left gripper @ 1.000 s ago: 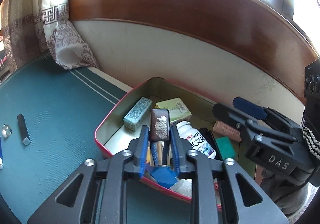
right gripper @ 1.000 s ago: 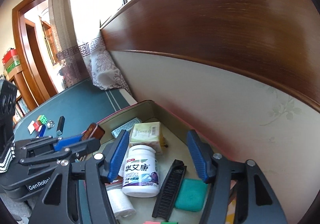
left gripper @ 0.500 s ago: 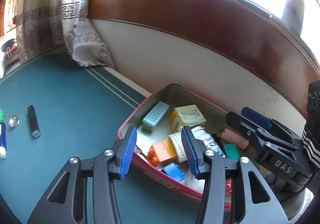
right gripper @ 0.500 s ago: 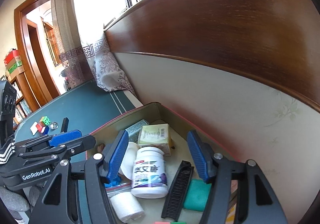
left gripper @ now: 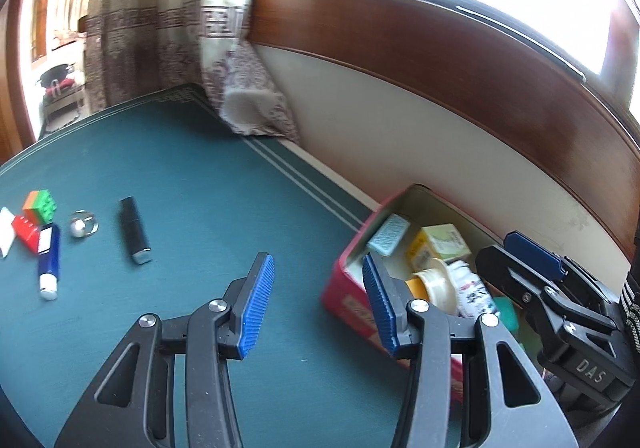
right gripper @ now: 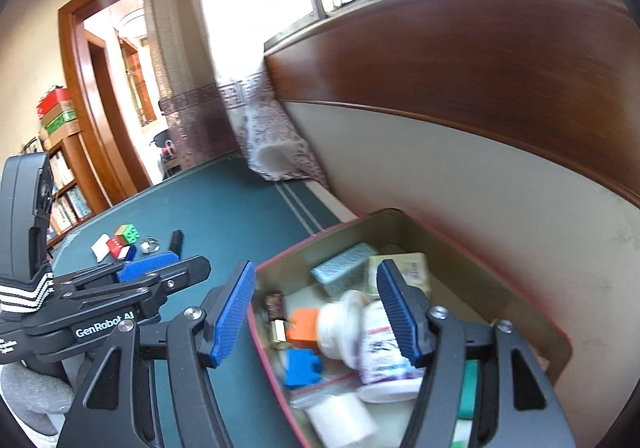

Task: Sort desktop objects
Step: 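Withdraw both open tools from the tin back over the table, then grasp the blue KOSE bottle with the left tool, then grasp the black lipstick tube with the right tool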

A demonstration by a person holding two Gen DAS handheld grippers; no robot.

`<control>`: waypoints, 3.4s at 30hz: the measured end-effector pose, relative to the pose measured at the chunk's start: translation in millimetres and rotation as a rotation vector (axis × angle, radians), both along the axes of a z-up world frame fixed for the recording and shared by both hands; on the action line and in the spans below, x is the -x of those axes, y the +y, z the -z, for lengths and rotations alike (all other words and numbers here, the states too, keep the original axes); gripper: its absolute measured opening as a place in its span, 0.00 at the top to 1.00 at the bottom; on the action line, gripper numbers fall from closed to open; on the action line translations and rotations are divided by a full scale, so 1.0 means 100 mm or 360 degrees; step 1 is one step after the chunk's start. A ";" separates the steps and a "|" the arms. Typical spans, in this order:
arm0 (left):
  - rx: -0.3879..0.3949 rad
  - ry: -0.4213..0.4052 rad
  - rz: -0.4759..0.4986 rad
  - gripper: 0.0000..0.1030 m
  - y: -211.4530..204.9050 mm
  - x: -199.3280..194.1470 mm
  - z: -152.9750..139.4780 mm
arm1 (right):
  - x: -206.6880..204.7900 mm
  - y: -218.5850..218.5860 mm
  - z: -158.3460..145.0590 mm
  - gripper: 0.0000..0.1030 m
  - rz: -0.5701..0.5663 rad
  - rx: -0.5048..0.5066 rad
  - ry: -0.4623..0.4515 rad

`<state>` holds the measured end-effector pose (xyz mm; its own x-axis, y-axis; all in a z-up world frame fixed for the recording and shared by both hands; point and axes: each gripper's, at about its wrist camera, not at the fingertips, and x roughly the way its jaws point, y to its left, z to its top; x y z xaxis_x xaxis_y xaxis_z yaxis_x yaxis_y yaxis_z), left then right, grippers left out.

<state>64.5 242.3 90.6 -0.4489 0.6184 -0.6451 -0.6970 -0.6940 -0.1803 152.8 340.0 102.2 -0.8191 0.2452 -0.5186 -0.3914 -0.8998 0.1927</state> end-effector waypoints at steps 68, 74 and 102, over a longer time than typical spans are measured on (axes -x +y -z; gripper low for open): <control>0.0199 -0.0049 -0.0788 0.70 -1.66 1.76 0.59 | 2.53 -1.03 0.78 0.30 -0.0507 0.0121 -0.0340; 0.0193 -0.0068 -0.0798 0.70 -1.67 1.79 0.61 | 2.77 -1.08 0.86 0.34 -0.0544 0.0161 -0.0402; 0.0175 -0.0104 -0.0798 0.70 -1.69 1.78 0.65 | 2.91 -1.38 0.88 0.79 -0.0629 -0.0170 -0.0536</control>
<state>-113.4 73.2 26.0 -0.6293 0.2645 -0.7307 -0.2635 -0.9572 -0.1196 -138.0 201.9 14.2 -0.6521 0.0171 -0.7579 -0.0425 -0.9990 0.0140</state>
